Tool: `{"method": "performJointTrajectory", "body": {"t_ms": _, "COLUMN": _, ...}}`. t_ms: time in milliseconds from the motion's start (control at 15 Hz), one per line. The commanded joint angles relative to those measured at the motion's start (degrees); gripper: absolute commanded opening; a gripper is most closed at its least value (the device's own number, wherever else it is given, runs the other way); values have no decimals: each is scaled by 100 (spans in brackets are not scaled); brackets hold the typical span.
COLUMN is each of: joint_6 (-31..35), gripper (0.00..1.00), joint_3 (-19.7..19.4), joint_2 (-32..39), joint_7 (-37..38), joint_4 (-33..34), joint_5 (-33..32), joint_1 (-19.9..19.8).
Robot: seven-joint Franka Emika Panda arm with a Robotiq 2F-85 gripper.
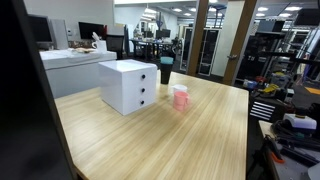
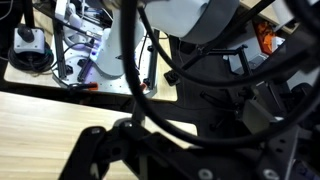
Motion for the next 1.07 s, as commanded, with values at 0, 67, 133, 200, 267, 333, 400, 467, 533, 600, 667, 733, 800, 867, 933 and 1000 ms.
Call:
{"method": "performJointTrajectory", "body": {"t_ms": 0, "joint_6": 0, "gripper": 100, "joint_3": -172, "joint_2": -525, "joint_7": -3, "joint_4": -1265, "joint_5": -104, "joint_1": 6}}
{"method": "performJointTrajectory", "body": {"t_ms": 67, "joint_6": 0, "gripper": 100, "joint_3": -215, "joint_2": -599, "joint_7": -79, "joint_4": -1522, "joint_5": -140, "joint_1": 23}}
{"method": "performJointTrajectory", "body": {"t_ms": 133, "joint_6": 0, "gripper": 100, "joint_3": -264, "joint_2": -678, "joint_7": -121, "joint_4": -1767, "joint_5": -169, "joint_1": 45}}
{"method": "performJointTrajectory", "body": {"t_ms": 200, "joint_6": 0, "gripper": 100, "joint_3": -312, "joint_2": -759, "joint_7": -175, "joint_4": -1987, "joint_5": -209, "joint_1": 66}}
{"method": "performJointTrajectory", "body": {"t_ms": 267, "joint_6": 106, "gripper": 100, "joint_3": -224, "joint_2": -947, "joint_7": -402, "joint_4": -2428, "joint_5": -449, "joint_1": 53}}
{"method": "performJointTrajectory", "body": {"t_ms": 333, "joint_6": 196, "gripper": 100, "joint_3": -137, "joint_2": -1111, "joint_7": -671, "joint_4": -2719, "joint_5": -710, "joint_1": 57}}
{"method": "performJointTrajectory", "body": {"t_ms": 400, "joint_6": 155, "gripper": 100, "joint_3": -142, "joint_2": -1201, "joint_7": -694, "joint_4": -2973, "joint_5": -782, "joint_1": 57}}
{"method": "performJointTrajectory", "body": {"t_ms": 467, "joint_6": 208, "gripper": 100, "joint_3": -104, "joint_2": -1336, "joint_7": -843, "joint_4": -3234, "joint_5": -950, "joint_1": 65}}
{"method": "performJointTrajectory", "body": {"t_ms": 533, "joint_6": 239, "gripper": 100, "joint_3": -63, "joint_2": -1474, "joint_7": -1007, "joint_4": -3482, "joint_5": -1130, "joint_1": 52}}
{"method": "performJointTrajectory", "body": {"t_ms": 600, "joint_6": 374, "gripper": 100, "joint_3": 22, "joint_2": -1617, "joint_7": -1239, "joint_4": -3720, "joint_5": -1360, "joint_1": 40}}
{"method": "performJointTrajectory", "body": {"t_ms": 667, "joint_6": 564, "gripper": 100, "joint_3": 117, "joint_2": -1791, "joint_7": -1504, "joint_4": -4006, "joint_5": -1601, "joint_1": 19}}
{"method": "performJointTrajectory", "body": {"t_ms": 733, "joint_6": 902, "gripper": 100, "joint_3": 240, "joint_2": -1983, "joint_7": -1902, "joint_4": -4275, "joint_5": -1903, "joint_1": -16}}
{"method": "performJointTrajectory", "body": {"t_ms": 800, "joint_6": 1321, "gripper": 100, "joint_3": 347, "joint_2": -2180, "joint_7": -2342, "joint_4": -4539, "joint_5": -2190, "joint_1": -48}}
{"method": "performJointTrajectory", "body": {"t_ms": 867, "joint_6": 1704, "gripper": 100, "joint_3": 378, "joint_2": -2357, "joint_7": -2651, "joint_4": -4809, "joint_5": -2337, "joint_1": -54}}
{"method": "performJointTrajectory", "body": {"t_ms": 933, "joint_6": 2067, "gripper": 100, "joint_3": -29, "joint_2": -2555, "joint_7": -3083, "joint_4": -5065, "joint_5": -2411, "joint_1": 281}}
{"method": "performJointTrajectory", "body": {"t_ms": 1000, "joint_6": 2423, "gripper": 100, "joint_3": -80, "joint_2": -2743, "joint_7": -3303, "joint_4": -5341, "joint_5": -2426, "joint_1": 337}}
